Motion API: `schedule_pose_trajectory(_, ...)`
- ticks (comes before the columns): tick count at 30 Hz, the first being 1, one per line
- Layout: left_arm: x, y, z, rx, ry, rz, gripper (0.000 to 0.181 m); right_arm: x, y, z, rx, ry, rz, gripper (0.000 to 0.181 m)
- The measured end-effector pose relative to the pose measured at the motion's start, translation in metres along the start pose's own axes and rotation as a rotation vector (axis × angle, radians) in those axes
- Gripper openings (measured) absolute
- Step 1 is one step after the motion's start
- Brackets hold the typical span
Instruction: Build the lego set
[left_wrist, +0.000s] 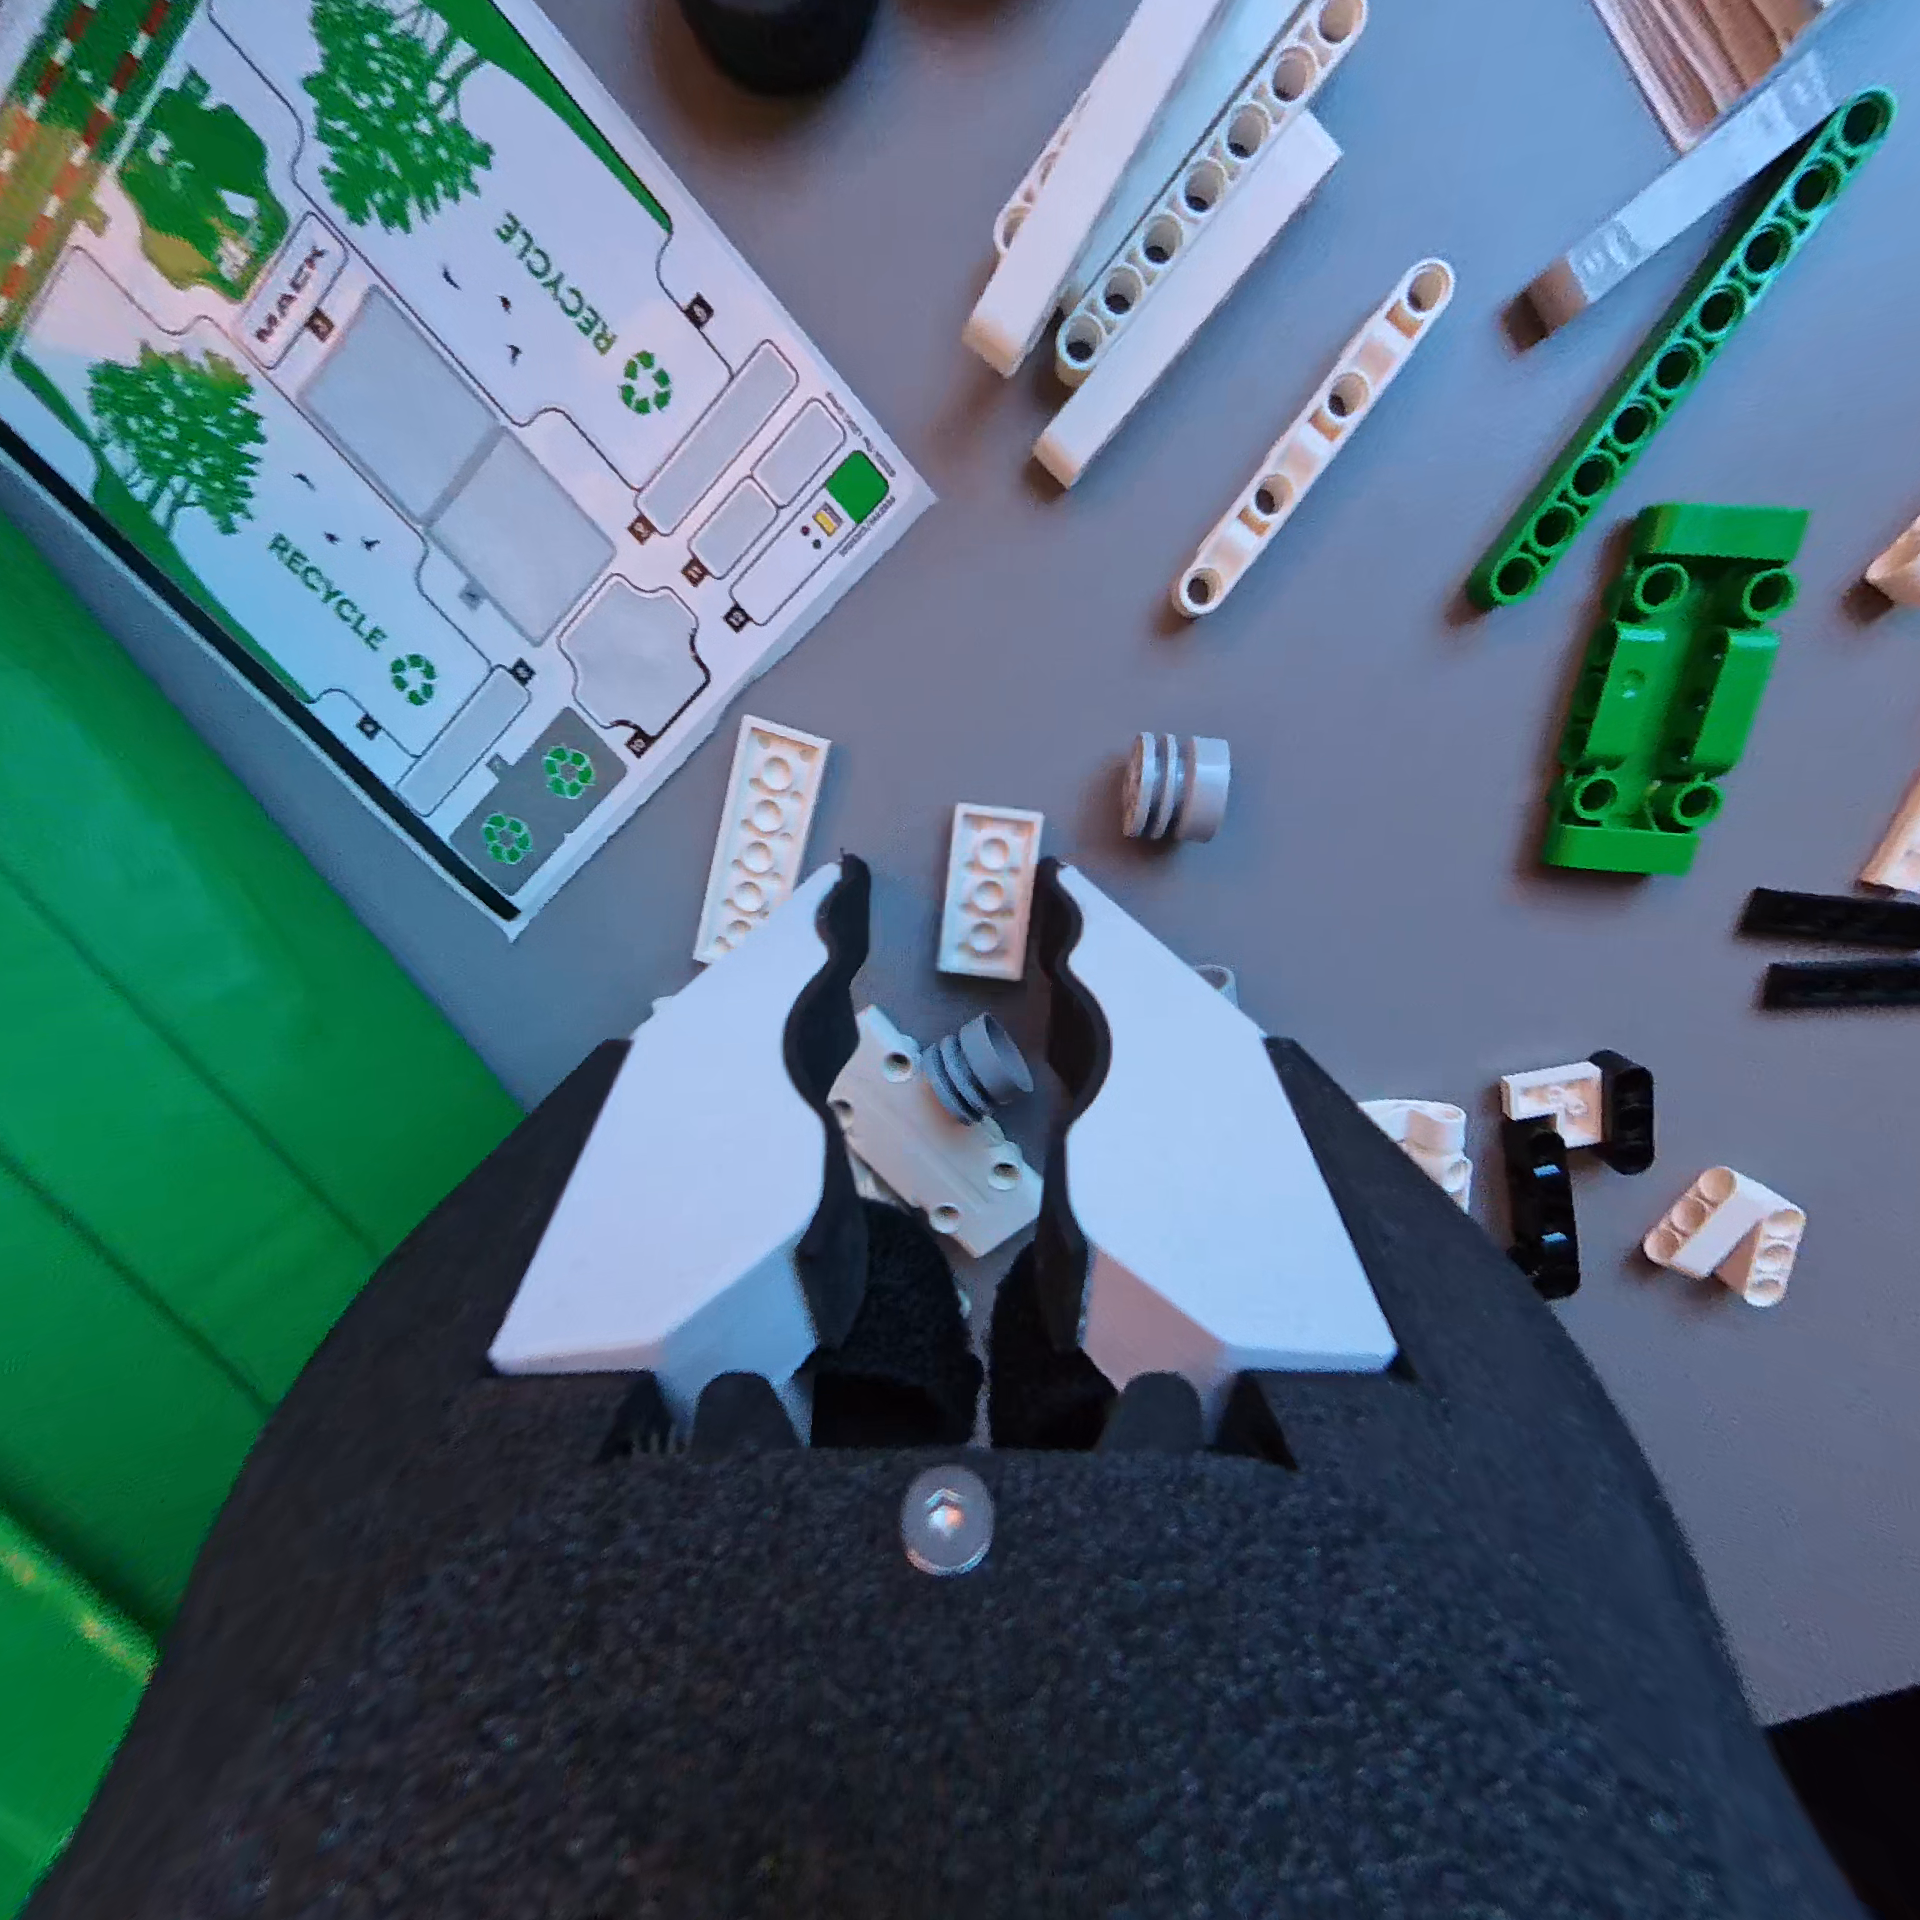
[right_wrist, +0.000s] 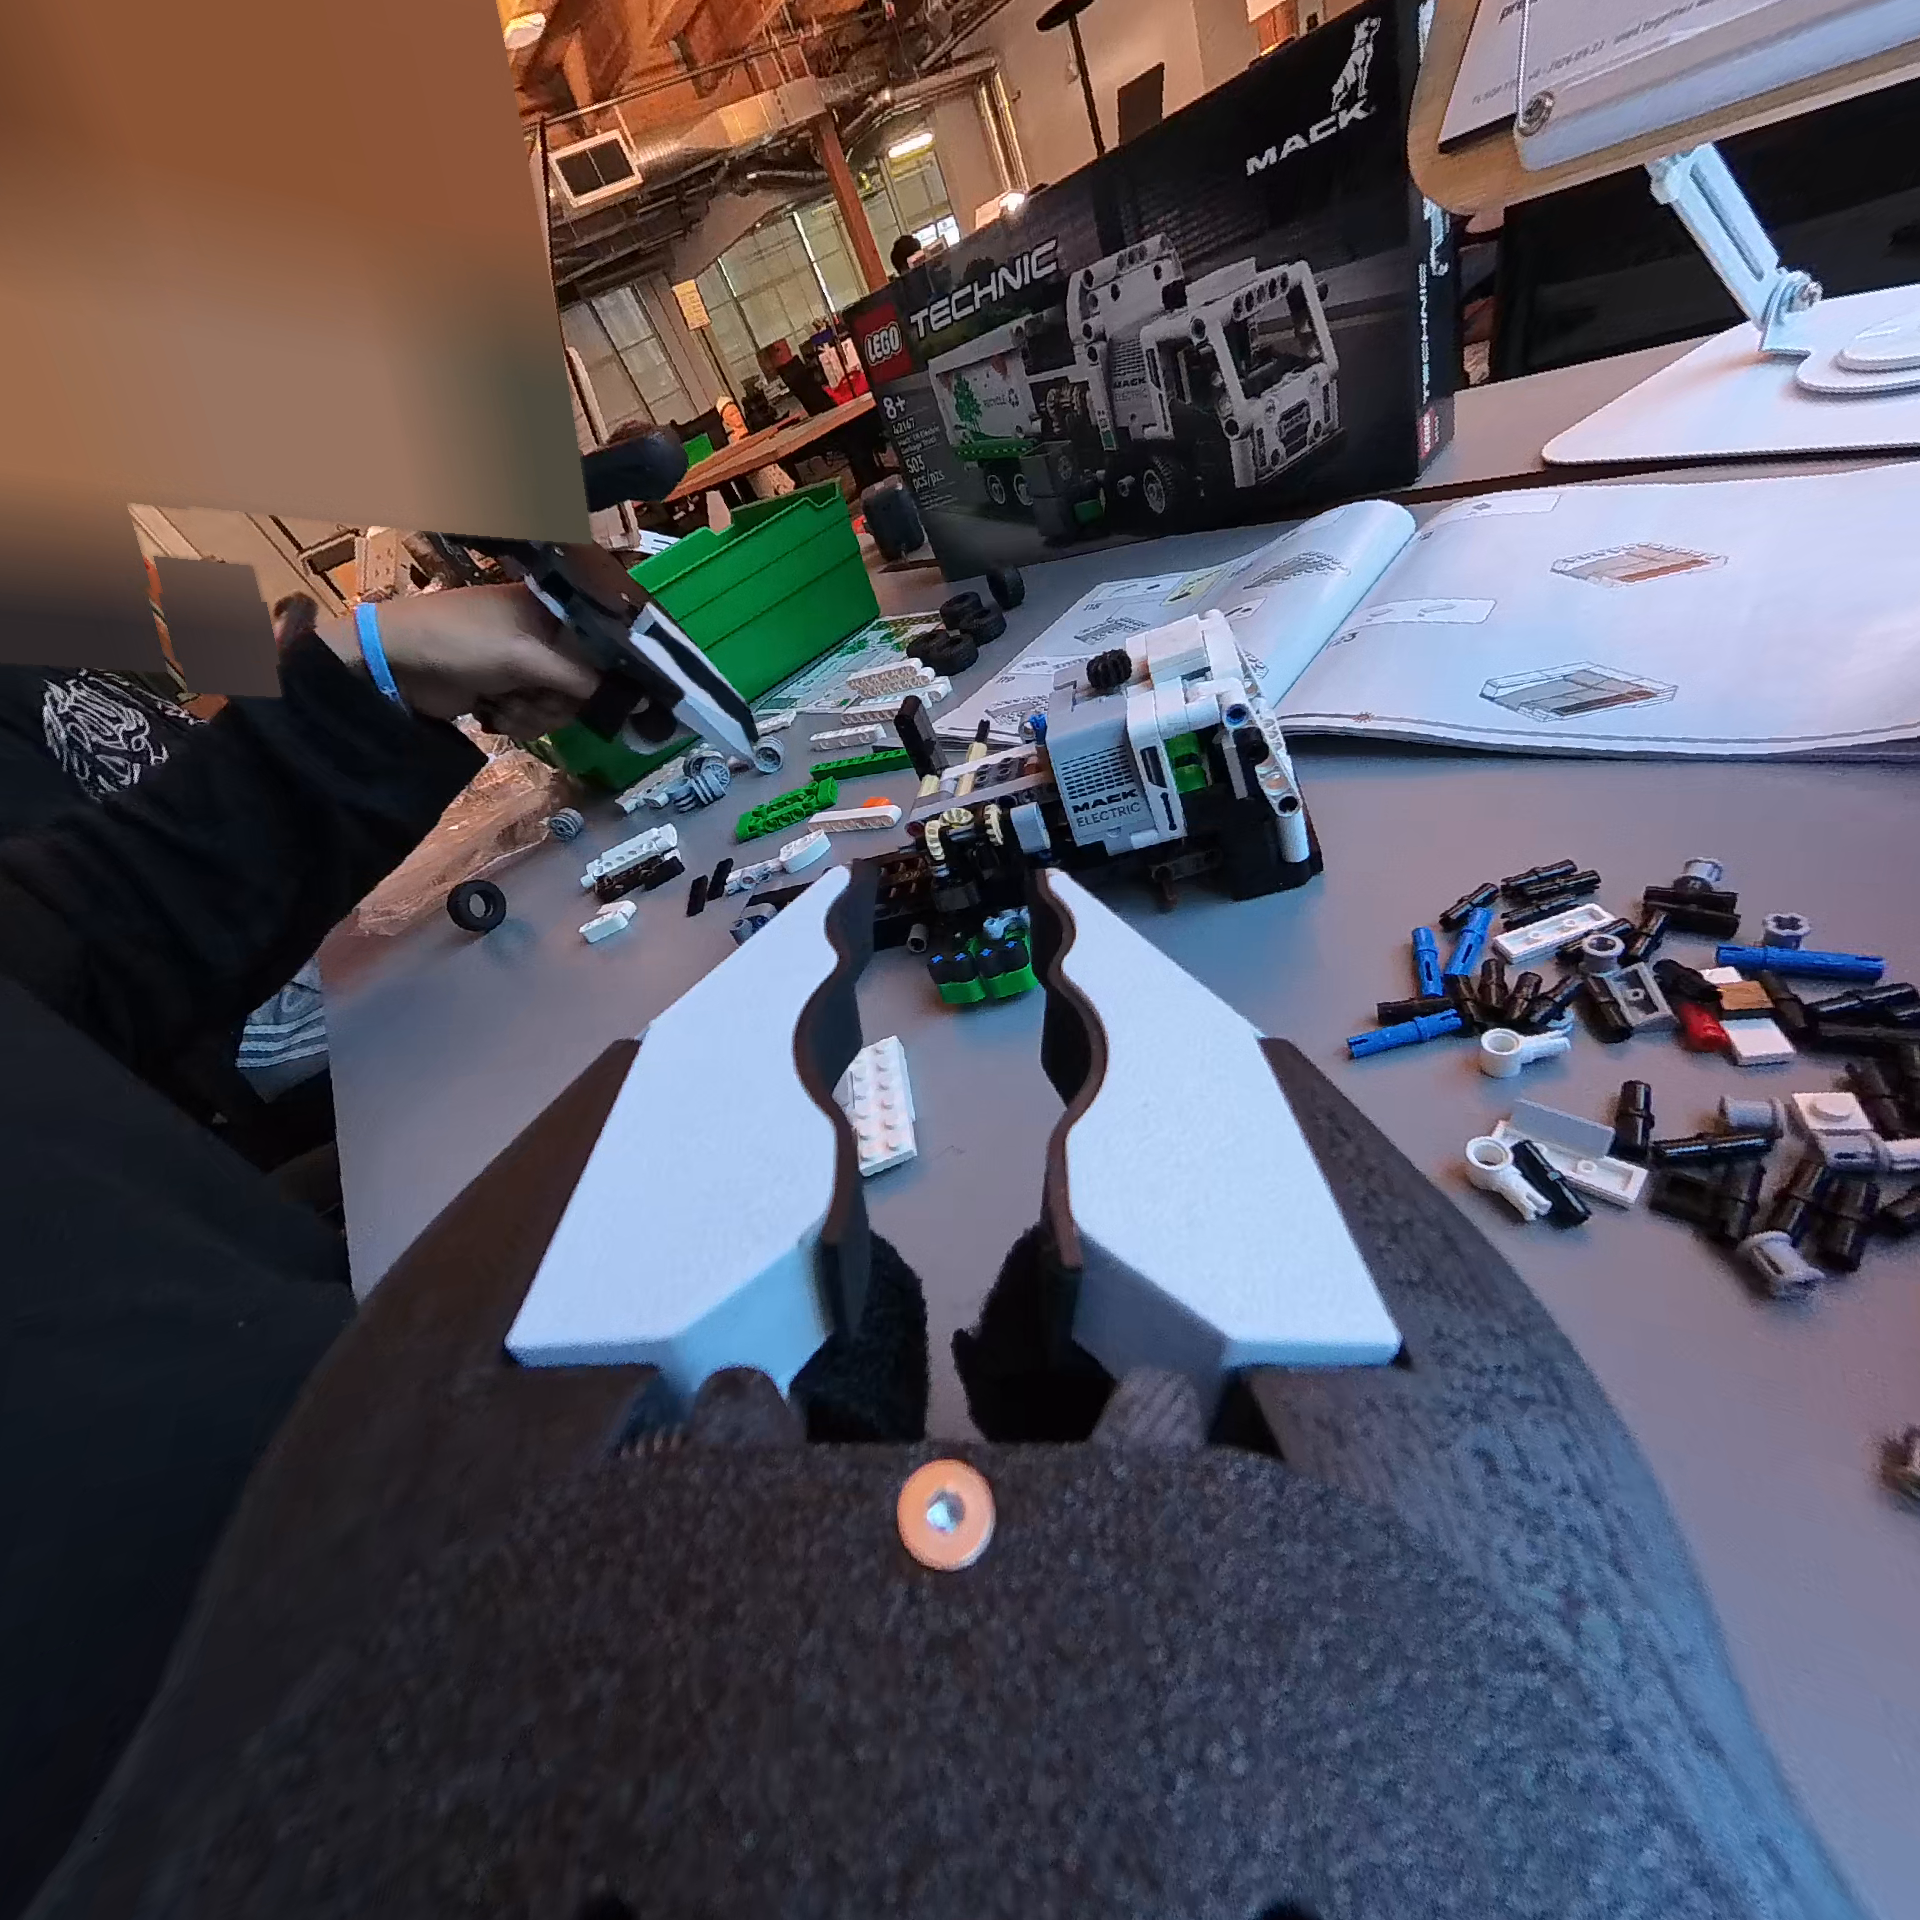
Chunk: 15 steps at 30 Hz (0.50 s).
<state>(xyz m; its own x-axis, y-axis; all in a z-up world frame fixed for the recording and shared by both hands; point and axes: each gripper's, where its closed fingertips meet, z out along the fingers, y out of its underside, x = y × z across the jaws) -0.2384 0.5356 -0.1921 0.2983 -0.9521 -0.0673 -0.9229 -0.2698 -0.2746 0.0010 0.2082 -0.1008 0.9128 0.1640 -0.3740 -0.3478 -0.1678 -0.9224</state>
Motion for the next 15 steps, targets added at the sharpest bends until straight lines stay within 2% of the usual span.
schedule_pose_trajectory(1,-0.001,0.000,0.000,0.000,-0.011,0.000,0.031,0.000,0.000,0.000,0.000,-0.001,0.000,0.029)
schedule_pose_trajectory(5,0.005,-0.001,0.001,0.015,0.038,-0.019,0.015,-0.001,0.000,0.000,0.001,-0.004,0.002,0.029)
schedule_pose_trajectory(10,0.006,0.000,0.000,0.039,0.043,-0.021,0.015,-0.002,0.000,0.000,-0.001,-0.007,-0.001,0.029)
schedule_pose_trajectory(15,0.021,-0.015,-0.022,0.231,0.118,-0.038,0.015,-0.007,0.002,0.001,-0.014,-0.021,-0.032,0.028)
